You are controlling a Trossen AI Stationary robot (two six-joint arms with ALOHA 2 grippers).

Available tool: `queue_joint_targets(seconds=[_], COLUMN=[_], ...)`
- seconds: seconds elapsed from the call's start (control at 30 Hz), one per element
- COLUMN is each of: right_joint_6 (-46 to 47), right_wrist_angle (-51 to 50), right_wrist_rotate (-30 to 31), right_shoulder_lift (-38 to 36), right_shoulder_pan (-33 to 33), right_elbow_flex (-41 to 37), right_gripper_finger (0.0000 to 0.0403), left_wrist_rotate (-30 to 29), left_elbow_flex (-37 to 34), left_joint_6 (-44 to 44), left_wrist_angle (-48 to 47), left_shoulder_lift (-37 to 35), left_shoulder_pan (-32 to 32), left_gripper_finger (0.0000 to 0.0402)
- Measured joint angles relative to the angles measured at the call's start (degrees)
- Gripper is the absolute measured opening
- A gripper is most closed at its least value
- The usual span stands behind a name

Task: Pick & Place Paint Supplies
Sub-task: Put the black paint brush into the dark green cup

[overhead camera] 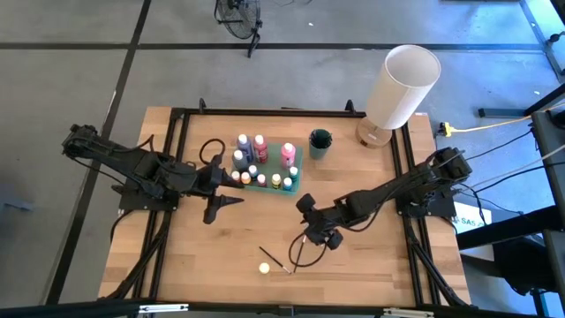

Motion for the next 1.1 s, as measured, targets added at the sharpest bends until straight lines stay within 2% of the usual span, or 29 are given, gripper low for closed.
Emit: queue_joint_targets(seconds=[0.2,0.4,0.67,0.87,1.1], right_joint_6=[-0.3,-1.7,-5.7,-4.8,-4.7], right_wrist_angle=[-1.7,-4.9,-4.8,-5.6,-4.1], right_wrist_rotate=[-4.8,-5.7,-11.7,-8.5,-8.4], right_shoulder_lift=[0.0,0.3,0.5,0.5,0.5], right_shoulder_pan=[0.6,0.4,0.3,-0.1,-0.2], right_elbow_flex=[0.0,0.0,0.0,0.0,0.0], right_gripper_finger=[0.0156,0.0156,0.0156,0.0156,0.0156], left_wrist_rotate=[-4.3,-8.4,-17.8,-18.0,-18.0], left_elbow_flex=[0.0,-0.1,-0.1,0.0,0.0], left_joint_6=[-3.0,-5.0,-7.9,-9.8,-8.8], left_wrist_angle=[0.3,0.5,3.8,8.2,9.8], left_shoulder_lift=[0.0,0.8,4.8,8.8,10.7], left_shoulder_pan=[0.0,0.0,0.0,0.0,0.0], left_gripper_finger=[0.0182,0.0182,0.0182,0.0182,0.0182])
